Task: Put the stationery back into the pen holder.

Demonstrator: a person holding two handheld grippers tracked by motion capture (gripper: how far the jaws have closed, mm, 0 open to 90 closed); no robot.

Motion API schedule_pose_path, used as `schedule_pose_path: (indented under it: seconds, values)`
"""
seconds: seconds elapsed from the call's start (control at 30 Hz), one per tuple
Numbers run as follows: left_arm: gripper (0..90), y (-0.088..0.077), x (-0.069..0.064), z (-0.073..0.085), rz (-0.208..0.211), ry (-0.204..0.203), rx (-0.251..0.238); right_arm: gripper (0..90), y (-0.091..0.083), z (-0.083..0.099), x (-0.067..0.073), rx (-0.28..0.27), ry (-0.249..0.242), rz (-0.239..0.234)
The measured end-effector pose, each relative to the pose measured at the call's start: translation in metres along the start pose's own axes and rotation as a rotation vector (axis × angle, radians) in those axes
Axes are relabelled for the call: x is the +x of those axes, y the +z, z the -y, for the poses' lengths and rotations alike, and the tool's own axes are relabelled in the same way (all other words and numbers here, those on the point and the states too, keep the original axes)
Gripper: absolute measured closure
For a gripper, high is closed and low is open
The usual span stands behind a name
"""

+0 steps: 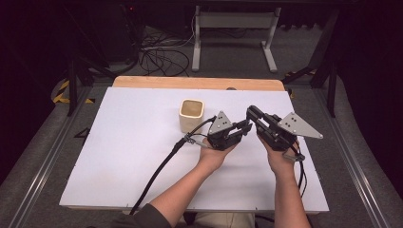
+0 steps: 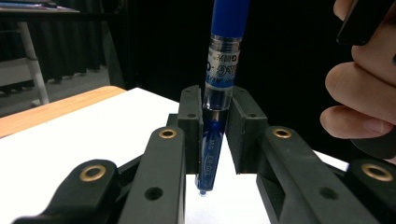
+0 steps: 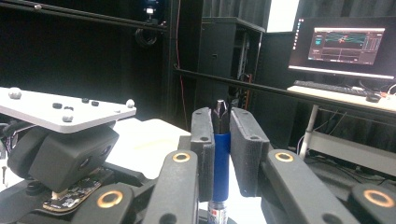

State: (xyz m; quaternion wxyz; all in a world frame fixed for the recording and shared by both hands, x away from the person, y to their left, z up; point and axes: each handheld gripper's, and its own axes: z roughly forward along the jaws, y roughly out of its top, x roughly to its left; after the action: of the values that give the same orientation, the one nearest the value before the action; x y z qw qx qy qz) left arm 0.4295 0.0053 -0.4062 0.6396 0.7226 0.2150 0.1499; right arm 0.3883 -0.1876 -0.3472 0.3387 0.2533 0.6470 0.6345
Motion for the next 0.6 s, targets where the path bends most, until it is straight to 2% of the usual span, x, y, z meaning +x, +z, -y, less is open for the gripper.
schedule_pose_path:
  seconds: [0.3, 0.4, 0.6]
  values:
    - [78.9, -0.0023, -0.0005, -0.0015, -0.009, 0.032, 0.016, 79.2, 0.0008, 0.0008, -0.0021, 0.002, 0.025, -0.013]
    - [79.0, -0.0039, 0.0009, -0.0028, -0.017, 0.035, 0.019, 73.9, 0.0022, 0.0016, -0.0035, 0.008, 0.032, -0.023]
    - [79.1, -0.0077, 0.0038, -0.0058, -0.038, 0.033, 0.030, 69.4, 0.0041, 0.0033, -0.0039, 0.028, 0.048, -0.036]
